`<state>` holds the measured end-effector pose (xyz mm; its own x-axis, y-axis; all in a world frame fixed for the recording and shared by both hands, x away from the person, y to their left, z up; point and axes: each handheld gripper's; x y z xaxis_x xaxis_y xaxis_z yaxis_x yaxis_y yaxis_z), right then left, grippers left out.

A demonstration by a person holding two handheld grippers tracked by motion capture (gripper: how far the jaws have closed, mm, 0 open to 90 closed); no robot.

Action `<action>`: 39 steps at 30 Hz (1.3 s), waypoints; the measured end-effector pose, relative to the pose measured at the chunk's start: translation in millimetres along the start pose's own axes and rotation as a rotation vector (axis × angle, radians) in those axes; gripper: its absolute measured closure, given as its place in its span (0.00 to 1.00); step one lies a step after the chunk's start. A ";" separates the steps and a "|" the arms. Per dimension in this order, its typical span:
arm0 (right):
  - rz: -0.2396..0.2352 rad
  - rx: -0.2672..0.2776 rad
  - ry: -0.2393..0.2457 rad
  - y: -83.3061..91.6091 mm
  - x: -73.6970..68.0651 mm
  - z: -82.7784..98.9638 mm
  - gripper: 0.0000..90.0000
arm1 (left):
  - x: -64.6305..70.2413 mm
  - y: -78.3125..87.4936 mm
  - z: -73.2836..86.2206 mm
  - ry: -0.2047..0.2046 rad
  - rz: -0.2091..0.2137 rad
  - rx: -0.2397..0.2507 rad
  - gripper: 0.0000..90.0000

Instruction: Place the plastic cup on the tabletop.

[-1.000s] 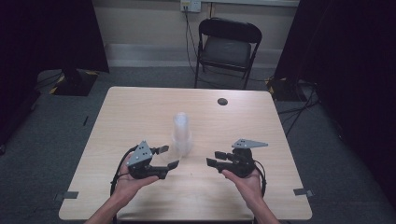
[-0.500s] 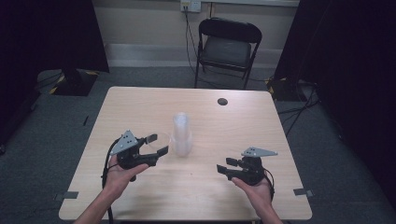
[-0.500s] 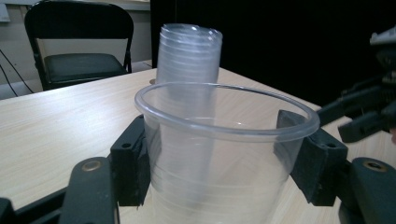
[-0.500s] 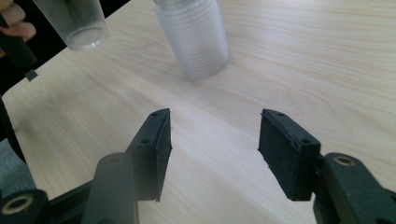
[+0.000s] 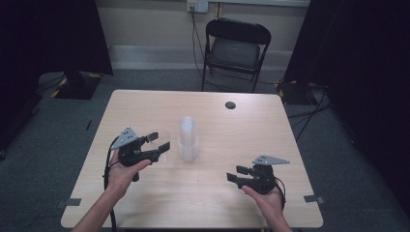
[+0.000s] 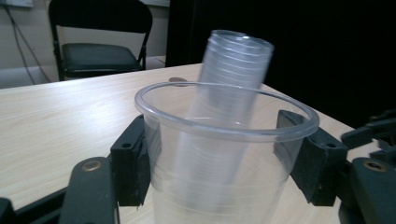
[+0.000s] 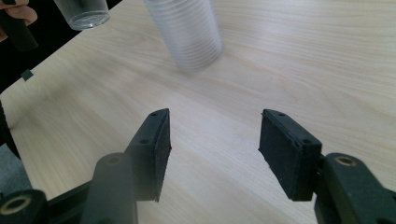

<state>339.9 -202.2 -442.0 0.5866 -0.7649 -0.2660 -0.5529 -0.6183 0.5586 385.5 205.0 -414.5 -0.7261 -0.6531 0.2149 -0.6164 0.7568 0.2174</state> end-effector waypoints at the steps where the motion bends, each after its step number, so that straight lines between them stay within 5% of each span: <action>1: 0.003 0.003 -0.001 0.3 1.3 0.0 0.49 | -2.4 -0.7 -1.3 0.000 -0.007 -0.003 0.36; 21: 0.015 0.000 -0.012 0.3 8.8 2.5 0.49 | -42.6 -25.8 -24.3 0.022 -0.119 0.023 0.35; 29: 0.012 0.004 -0.015 2.3 5.6 3.7 0.49 | -62.9 -40.4 -14.5 0.040 -0.183 0.023 0.34; 39: 0.014 -0.002 -0.016 1.8 8.1 3.9 0.49 | -79.5 -55.2 3.7 0.067 -0.212 -0.047 0.32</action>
<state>341.4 -210.2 -446.2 0.5694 -0.7761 -0.2712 -0.5595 -0.6075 0.5638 476.1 215.2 -447.2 -0.5593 -0.7987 0.2220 -0.7370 0.6016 0.3080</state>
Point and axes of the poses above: each handheld gripper's, and its own axes: y roughly backward along the jaws, z roughly out of its underside, x roughly to its right, and after that the axes turned 4 degrees about z, right-handed
